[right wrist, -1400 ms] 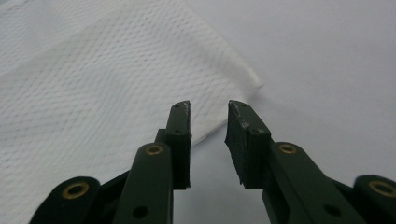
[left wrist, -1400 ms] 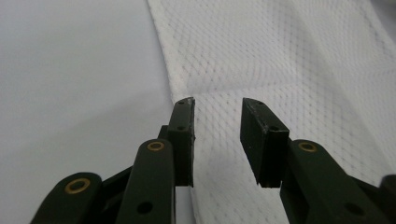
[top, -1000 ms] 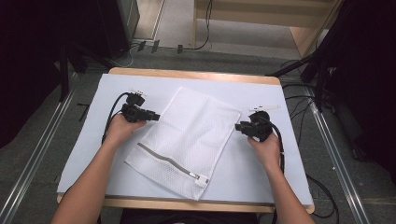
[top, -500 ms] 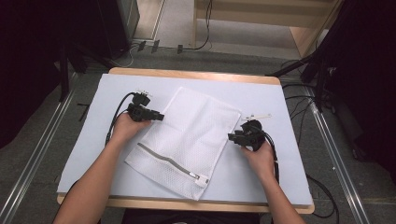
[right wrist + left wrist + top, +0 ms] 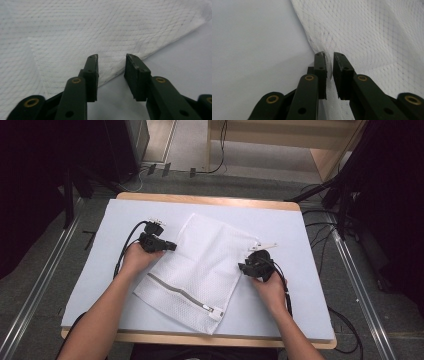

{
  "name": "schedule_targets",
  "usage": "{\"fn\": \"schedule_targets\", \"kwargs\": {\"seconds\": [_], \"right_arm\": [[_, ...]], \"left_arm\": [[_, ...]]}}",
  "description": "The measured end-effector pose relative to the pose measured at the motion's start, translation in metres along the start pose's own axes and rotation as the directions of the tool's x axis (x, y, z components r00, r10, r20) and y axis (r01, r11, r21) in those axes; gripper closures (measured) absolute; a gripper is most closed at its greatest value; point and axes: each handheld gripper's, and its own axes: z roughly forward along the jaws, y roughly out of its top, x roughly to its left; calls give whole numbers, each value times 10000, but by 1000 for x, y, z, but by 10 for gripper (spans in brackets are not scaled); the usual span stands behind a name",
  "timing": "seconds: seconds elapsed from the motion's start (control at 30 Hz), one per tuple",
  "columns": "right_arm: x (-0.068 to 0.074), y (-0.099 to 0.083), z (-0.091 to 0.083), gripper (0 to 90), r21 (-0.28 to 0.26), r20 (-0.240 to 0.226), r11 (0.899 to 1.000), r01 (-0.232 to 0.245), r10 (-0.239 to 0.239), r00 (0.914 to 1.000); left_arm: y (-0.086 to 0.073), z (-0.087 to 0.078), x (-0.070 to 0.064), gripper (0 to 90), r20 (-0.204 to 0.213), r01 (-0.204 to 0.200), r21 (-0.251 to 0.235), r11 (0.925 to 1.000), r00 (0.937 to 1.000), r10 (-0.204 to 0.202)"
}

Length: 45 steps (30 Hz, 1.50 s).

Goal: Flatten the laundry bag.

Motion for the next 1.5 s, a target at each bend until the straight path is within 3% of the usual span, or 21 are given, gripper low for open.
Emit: {"fn": "schedule_targets", "kwargs": {"seconds": [0.13, 0.3, 0.4, 1.0, 1.5], "right_arm": [[0, 0, 1, 778, -98, -52, 9998, -156, 155, 9999], [-6, 1, 2, 886, -110, -587, 9990, -439, 432, 9973], [-7, 4, 2, 896, 103, -667, 9987, -497, 503, 9965], [-31, 16, 6, 900, 40, -666, 9950, -995, 995, 9928], [-37, 39, 22, 898, 78, -829, 9970, -775, 779, 9935]], "left_arm": [[0, 1, 0, 875, 111, 53, 60, 10000, 9999, -54], [0, 0, 0, 895, 194, 98, 98, 9999, 9998, -100], [-1, -1, 2, 897, 334, 326, 30, 9995, 9989, -327], [-12, -17, -3, 898, 436, 432, -339, 9985, 9982, -418], [-33, -30, -6, 894, 340, 886, -545, 9946, 9956, -868]]}}
